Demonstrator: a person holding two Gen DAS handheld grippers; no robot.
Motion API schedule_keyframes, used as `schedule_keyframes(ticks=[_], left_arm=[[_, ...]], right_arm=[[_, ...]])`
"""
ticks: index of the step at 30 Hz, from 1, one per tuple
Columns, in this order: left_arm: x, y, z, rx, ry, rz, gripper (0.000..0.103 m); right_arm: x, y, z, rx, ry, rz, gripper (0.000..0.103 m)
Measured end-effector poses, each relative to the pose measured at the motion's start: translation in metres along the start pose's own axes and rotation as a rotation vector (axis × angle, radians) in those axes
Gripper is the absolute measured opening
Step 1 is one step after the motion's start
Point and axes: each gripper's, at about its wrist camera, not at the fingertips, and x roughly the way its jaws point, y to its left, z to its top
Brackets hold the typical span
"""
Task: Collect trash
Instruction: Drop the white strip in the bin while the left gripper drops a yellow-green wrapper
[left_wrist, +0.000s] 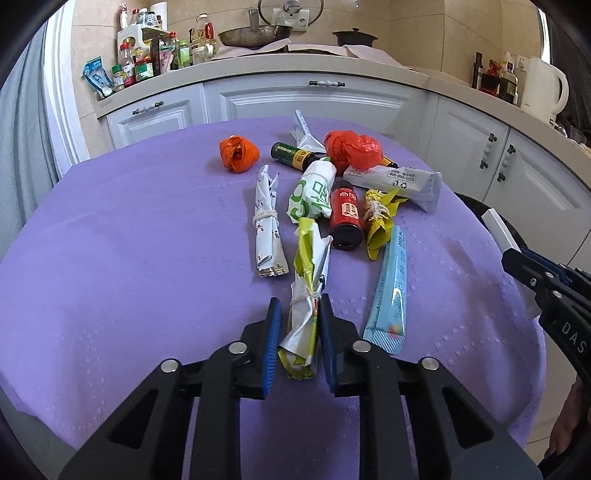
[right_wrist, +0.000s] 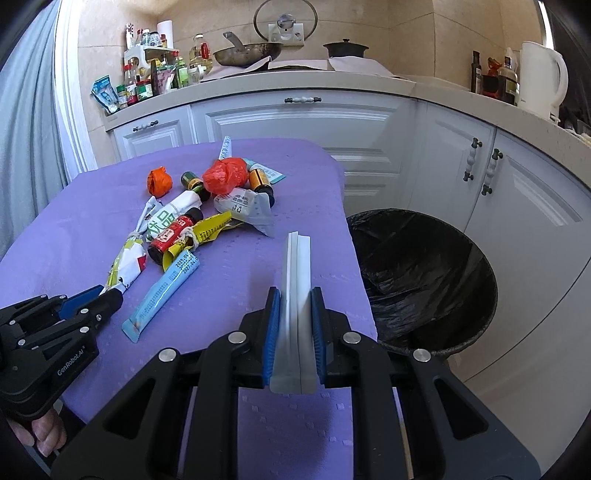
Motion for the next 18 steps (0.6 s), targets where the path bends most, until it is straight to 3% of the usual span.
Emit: schedule_keyframes(ticks=[5, 9, 18], left_arm=[[-0.007, 0.003, -0.002, -0.012, -0.017, -0.006, 0.017], [-0.025, -0.002, 0.005, 0.018, -0.082, 0.022, 0.017], [-0.040, -0.047, 0.049, 0.074, -0.193, -0.061, 0.017]], right_arm=[[-0.005, -0.001, -0.001, -0.004, -0.020, -0.005, 0.017], [-0.015, -0.009, 0.004, 0.000, -0.061, -0.027, 0.017], [-0.025, -0.057, 0.029, 0.018, -0.155, -0.152, 0.017]])
